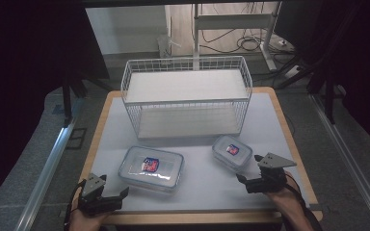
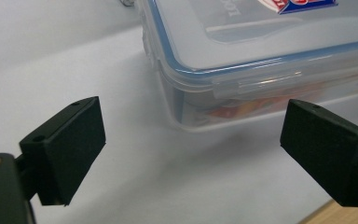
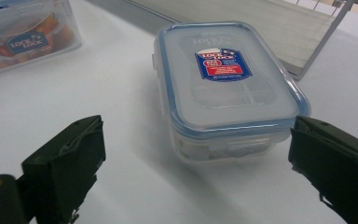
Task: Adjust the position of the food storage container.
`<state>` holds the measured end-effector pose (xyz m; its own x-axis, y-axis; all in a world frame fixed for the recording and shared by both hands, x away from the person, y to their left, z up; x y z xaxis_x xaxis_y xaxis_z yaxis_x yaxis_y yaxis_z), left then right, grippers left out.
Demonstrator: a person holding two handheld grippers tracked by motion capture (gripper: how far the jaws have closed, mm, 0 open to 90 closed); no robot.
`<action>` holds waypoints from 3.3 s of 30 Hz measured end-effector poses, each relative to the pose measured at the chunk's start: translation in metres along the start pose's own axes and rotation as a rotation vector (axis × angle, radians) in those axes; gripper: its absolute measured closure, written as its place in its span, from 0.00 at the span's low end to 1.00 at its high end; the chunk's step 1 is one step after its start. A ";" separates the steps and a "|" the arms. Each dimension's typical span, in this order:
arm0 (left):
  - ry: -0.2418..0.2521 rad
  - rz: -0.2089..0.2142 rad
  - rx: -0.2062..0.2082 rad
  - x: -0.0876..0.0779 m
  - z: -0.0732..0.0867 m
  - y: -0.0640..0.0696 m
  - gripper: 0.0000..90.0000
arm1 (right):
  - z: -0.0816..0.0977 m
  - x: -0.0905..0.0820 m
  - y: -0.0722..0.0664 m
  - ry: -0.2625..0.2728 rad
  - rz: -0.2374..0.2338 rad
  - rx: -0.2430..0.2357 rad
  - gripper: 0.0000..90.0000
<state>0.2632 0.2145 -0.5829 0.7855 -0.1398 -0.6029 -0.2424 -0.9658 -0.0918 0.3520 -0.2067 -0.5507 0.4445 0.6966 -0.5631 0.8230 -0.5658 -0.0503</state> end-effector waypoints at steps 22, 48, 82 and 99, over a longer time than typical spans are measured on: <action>0.016 -0.023 0.049 0.003 0.002 0.001 0.06 | -0.029 0.020 -0.001 -0.134 -0.121 0.033 0.81; 0.010 -0.038 0.059 0.003 0.004 -0.001 0.07 | -0.069 0.114 0.018 -0.287 -0.145 -0.030 1.00; -0.005 -0.060 -0.054 -0.004 -0.006 -0.019 0.46 | -0.022 0.012 0.020 -0.152 -0.057 -0.033 0.91; -0.071 0.026 -0.077 0.036 -0.015 -0.025 1.00 | -0.024 0.019 0.005 -0.132 -0.099 -0.027 0.64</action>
<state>0.3059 0.2301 -0.5907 0.7363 -0.1516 -0.6594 -0.2152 -0.9764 -0.0158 0.3734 -0.1857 -0.5419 0.3120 0.6836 -0.6598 0.8703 -0.4842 -0.0900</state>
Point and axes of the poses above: each handheld gripper's, and its own axes: x roughly forward along the jaws, z roughly out of its underside, y roughly to its right, the point moved 10 cm from there along x, roughly forward along the jaws, and after that the axes turned 12 degrees about -z, right-handed, at the moved point
